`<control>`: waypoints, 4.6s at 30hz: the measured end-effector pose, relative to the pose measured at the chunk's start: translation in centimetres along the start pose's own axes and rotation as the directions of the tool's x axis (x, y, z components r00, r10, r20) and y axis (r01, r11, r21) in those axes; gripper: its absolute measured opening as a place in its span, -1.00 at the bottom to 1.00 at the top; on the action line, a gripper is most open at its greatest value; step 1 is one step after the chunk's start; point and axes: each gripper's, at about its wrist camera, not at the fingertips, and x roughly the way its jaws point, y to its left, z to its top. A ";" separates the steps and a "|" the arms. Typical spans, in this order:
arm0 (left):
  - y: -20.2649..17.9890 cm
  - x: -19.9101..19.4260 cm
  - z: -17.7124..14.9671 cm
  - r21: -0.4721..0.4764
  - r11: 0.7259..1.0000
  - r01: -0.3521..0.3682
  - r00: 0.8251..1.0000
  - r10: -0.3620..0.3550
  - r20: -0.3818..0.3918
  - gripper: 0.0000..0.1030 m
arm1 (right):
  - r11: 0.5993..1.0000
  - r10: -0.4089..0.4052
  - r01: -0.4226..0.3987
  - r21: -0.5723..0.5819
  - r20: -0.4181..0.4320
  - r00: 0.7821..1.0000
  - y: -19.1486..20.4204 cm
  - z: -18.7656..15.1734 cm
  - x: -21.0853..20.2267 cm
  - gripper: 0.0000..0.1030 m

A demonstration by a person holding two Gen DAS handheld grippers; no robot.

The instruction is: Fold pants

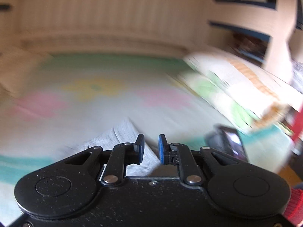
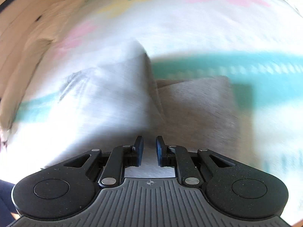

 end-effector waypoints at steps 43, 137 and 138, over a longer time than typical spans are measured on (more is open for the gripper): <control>17.3 5.4 -2.0 -0.263 0.875 -0.406 0.868 0.279 -0.409 -0.16 | 0.943 0.242 -0.139 -0.301 0.339 0.909 3.0 -0.8 -13.1 -0.80; 9.7 17.7 -4.7 0.023 0.919 -0.392 0.825 0.363 -0.432 0.03 | 0.940 -0.230 0.277 -0.197 0.233 0.945 -1.5 1.0 -1.8 0.04; 9.4 18.1 -4.7 0.033 0.918 -0.395 0.822 0.370 -0.432 0.03 | 0.943 -0.226 0.273 -0.191 0.232 0.946 -1.7 1.0 -2.1 0.05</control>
